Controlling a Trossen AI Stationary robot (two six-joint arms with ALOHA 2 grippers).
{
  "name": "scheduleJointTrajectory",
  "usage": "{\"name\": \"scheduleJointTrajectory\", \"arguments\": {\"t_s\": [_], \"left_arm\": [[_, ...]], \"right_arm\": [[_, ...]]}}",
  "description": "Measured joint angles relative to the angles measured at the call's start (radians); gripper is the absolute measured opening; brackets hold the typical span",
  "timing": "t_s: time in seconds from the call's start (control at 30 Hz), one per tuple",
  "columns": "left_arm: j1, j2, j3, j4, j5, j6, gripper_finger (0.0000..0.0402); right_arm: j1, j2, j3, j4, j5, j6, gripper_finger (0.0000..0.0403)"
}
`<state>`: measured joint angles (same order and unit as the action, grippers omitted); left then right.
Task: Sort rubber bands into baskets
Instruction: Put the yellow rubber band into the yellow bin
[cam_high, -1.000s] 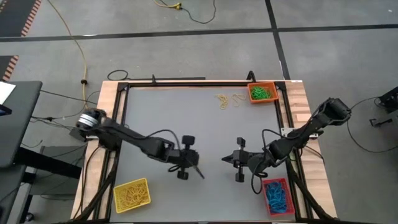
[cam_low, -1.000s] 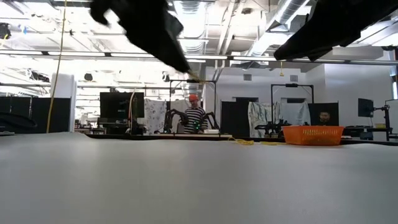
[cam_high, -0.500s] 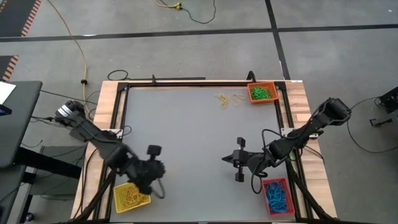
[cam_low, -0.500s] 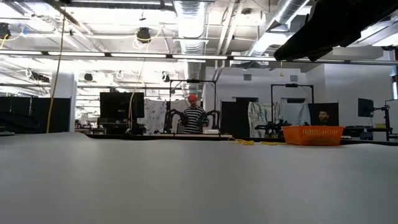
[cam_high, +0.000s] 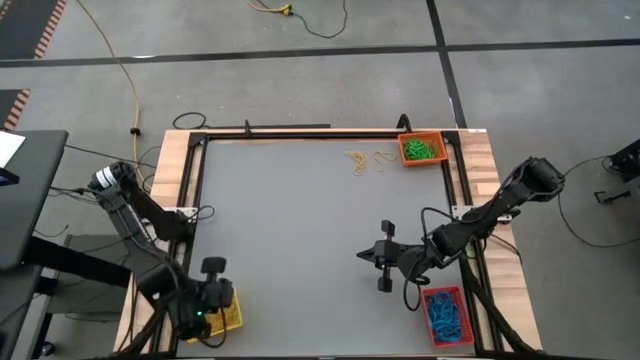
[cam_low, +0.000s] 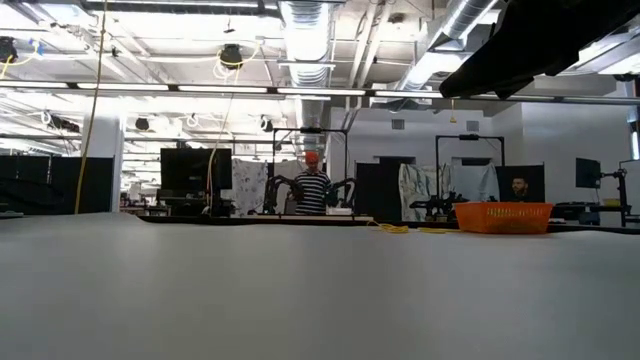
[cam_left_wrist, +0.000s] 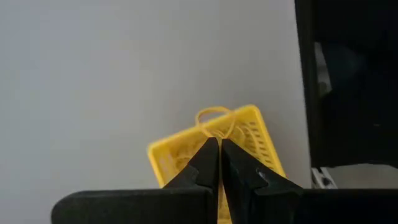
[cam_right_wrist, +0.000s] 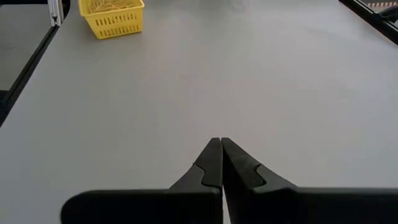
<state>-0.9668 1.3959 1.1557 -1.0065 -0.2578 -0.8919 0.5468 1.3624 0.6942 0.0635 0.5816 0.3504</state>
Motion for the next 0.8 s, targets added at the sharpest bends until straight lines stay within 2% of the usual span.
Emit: {"name": "scheduleJointTrajectory", "arguments": {"t_s": [0.2,0.67,0.8], "left_arm": [[-0.050,0.031,0.000,0.000,0.004,-0.098,0.0000],[-0.067,0.172,-0.002,-0.065,0.165,-0.198,0.0000],[-0.067,0.206,-0.002,-0.068,0.176,-0.198,0.0011]], "right_arm": [[0.000,0.000,0.000,-0.002,0.000,0.001,0.0027],[0.000,0.000,0.000,-0.015,0.005,0.016,0.0027],[0.000,0.000,0.000,-0.029,0.025,0.025,0.0031]]}}
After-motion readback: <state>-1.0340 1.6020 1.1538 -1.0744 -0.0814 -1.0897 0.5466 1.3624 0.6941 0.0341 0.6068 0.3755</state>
